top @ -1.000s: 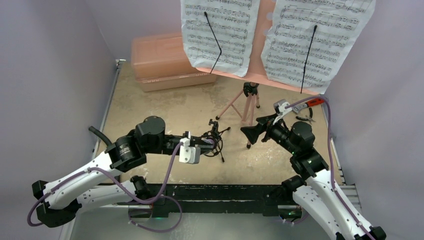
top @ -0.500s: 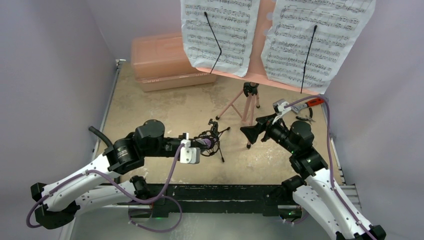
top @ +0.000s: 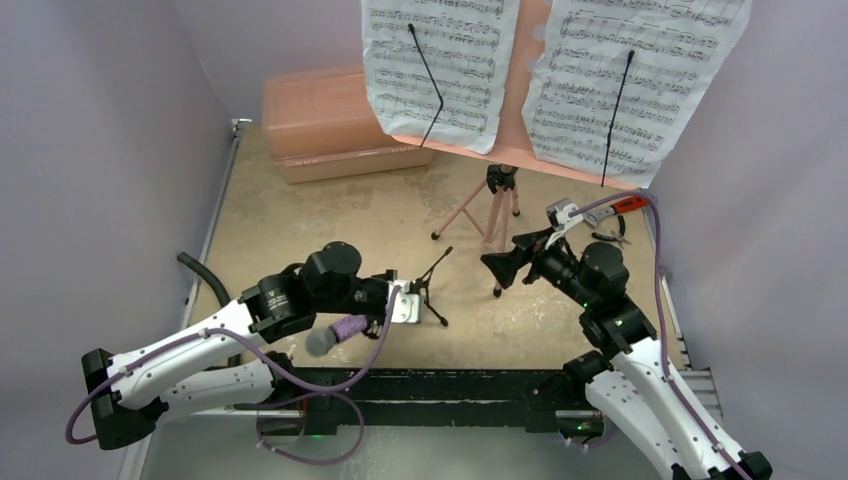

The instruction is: Set up the instrument practice props

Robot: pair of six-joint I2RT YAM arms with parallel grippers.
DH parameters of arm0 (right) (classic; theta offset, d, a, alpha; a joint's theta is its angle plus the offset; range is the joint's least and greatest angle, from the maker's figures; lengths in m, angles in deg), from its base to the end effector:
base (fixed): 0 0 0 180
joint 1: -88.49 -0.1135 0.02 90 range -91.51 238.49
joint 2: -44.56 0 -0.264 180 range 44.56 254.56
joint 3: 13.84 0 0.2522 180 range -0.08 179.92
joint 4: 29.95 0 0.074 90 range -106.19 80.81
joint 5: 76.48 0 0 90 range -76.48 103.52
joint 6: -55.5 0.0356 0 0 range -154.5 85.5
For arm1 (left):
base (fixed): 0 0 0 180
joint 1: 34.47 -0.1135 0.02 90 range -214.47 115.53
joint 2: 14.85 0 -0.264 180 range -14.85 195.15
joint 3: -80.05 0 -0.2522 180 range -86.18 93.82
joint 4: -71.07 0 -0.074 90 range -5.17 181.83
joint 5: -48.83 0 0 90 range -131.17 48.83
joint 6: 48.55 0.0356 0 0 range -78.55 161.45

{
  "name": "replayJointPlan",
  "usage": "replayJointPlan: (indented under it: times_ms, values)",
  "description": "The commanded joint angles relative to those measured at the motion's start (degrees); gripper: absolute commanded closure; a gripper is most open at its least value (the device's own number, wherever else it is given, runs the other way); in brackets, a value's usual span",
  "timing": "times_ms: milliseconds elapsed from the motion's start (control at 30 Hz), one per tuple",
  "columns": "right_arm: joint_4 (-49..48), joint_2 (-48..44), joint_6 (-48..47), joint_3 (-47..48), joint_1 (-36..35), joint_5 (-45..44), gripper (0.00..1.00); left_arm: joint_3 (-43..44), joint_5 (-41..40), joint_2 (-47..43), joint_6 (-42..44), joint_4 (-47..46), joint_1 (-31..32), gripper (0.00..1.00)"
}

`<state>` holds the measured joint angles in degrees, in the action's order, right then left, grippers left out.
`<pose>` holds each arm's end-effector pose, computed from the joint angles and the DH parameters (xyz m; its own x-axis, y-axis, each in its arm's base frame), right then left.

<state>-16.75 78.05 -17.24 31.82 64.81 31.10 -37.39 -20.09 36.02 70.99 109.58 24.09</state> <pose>0.1370 0.0718 0.3104 -0.2114 0.2162 -0.9532 -0.6249 0.7200 0.3018 0.0913 -0.1739 0.3210 0.2703 0.4398 -0.8564 0.9543 -0.0046 0.2988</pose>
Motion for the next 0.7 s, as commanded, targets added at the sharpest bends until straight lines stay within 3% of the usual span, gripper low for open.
replayJointPlan:
  times_ms: [0, 233, 433, 667]
  values:
    - [-0.44, -1.03, -0.76, 2.07, 0.02, 0.61, 0.02, 0.49, 1.67, -0.89, -0.53, -5.64, -0.11, 0.98]
    - [-1.07, -1.5, -0.61, 1.53, 0.04, 0.53, 0.02, 0.54, -1.72, -3.41, -3.98, -8.32, -0.1, 0.93]
    - [-1.46, -1.07, -0.52, 1.59, 0.02, 0.7, 0.02, 1.15, -9.96, -6.47, -10.96, -3.64, -0.12, 0.72]
    - [-1.7, -1.15, 0.03, 0.64, 0.04, 1.04, 0.02, 6.77, -23.43, -7.26, -29.96, 11.89, -0.12, 0.49]
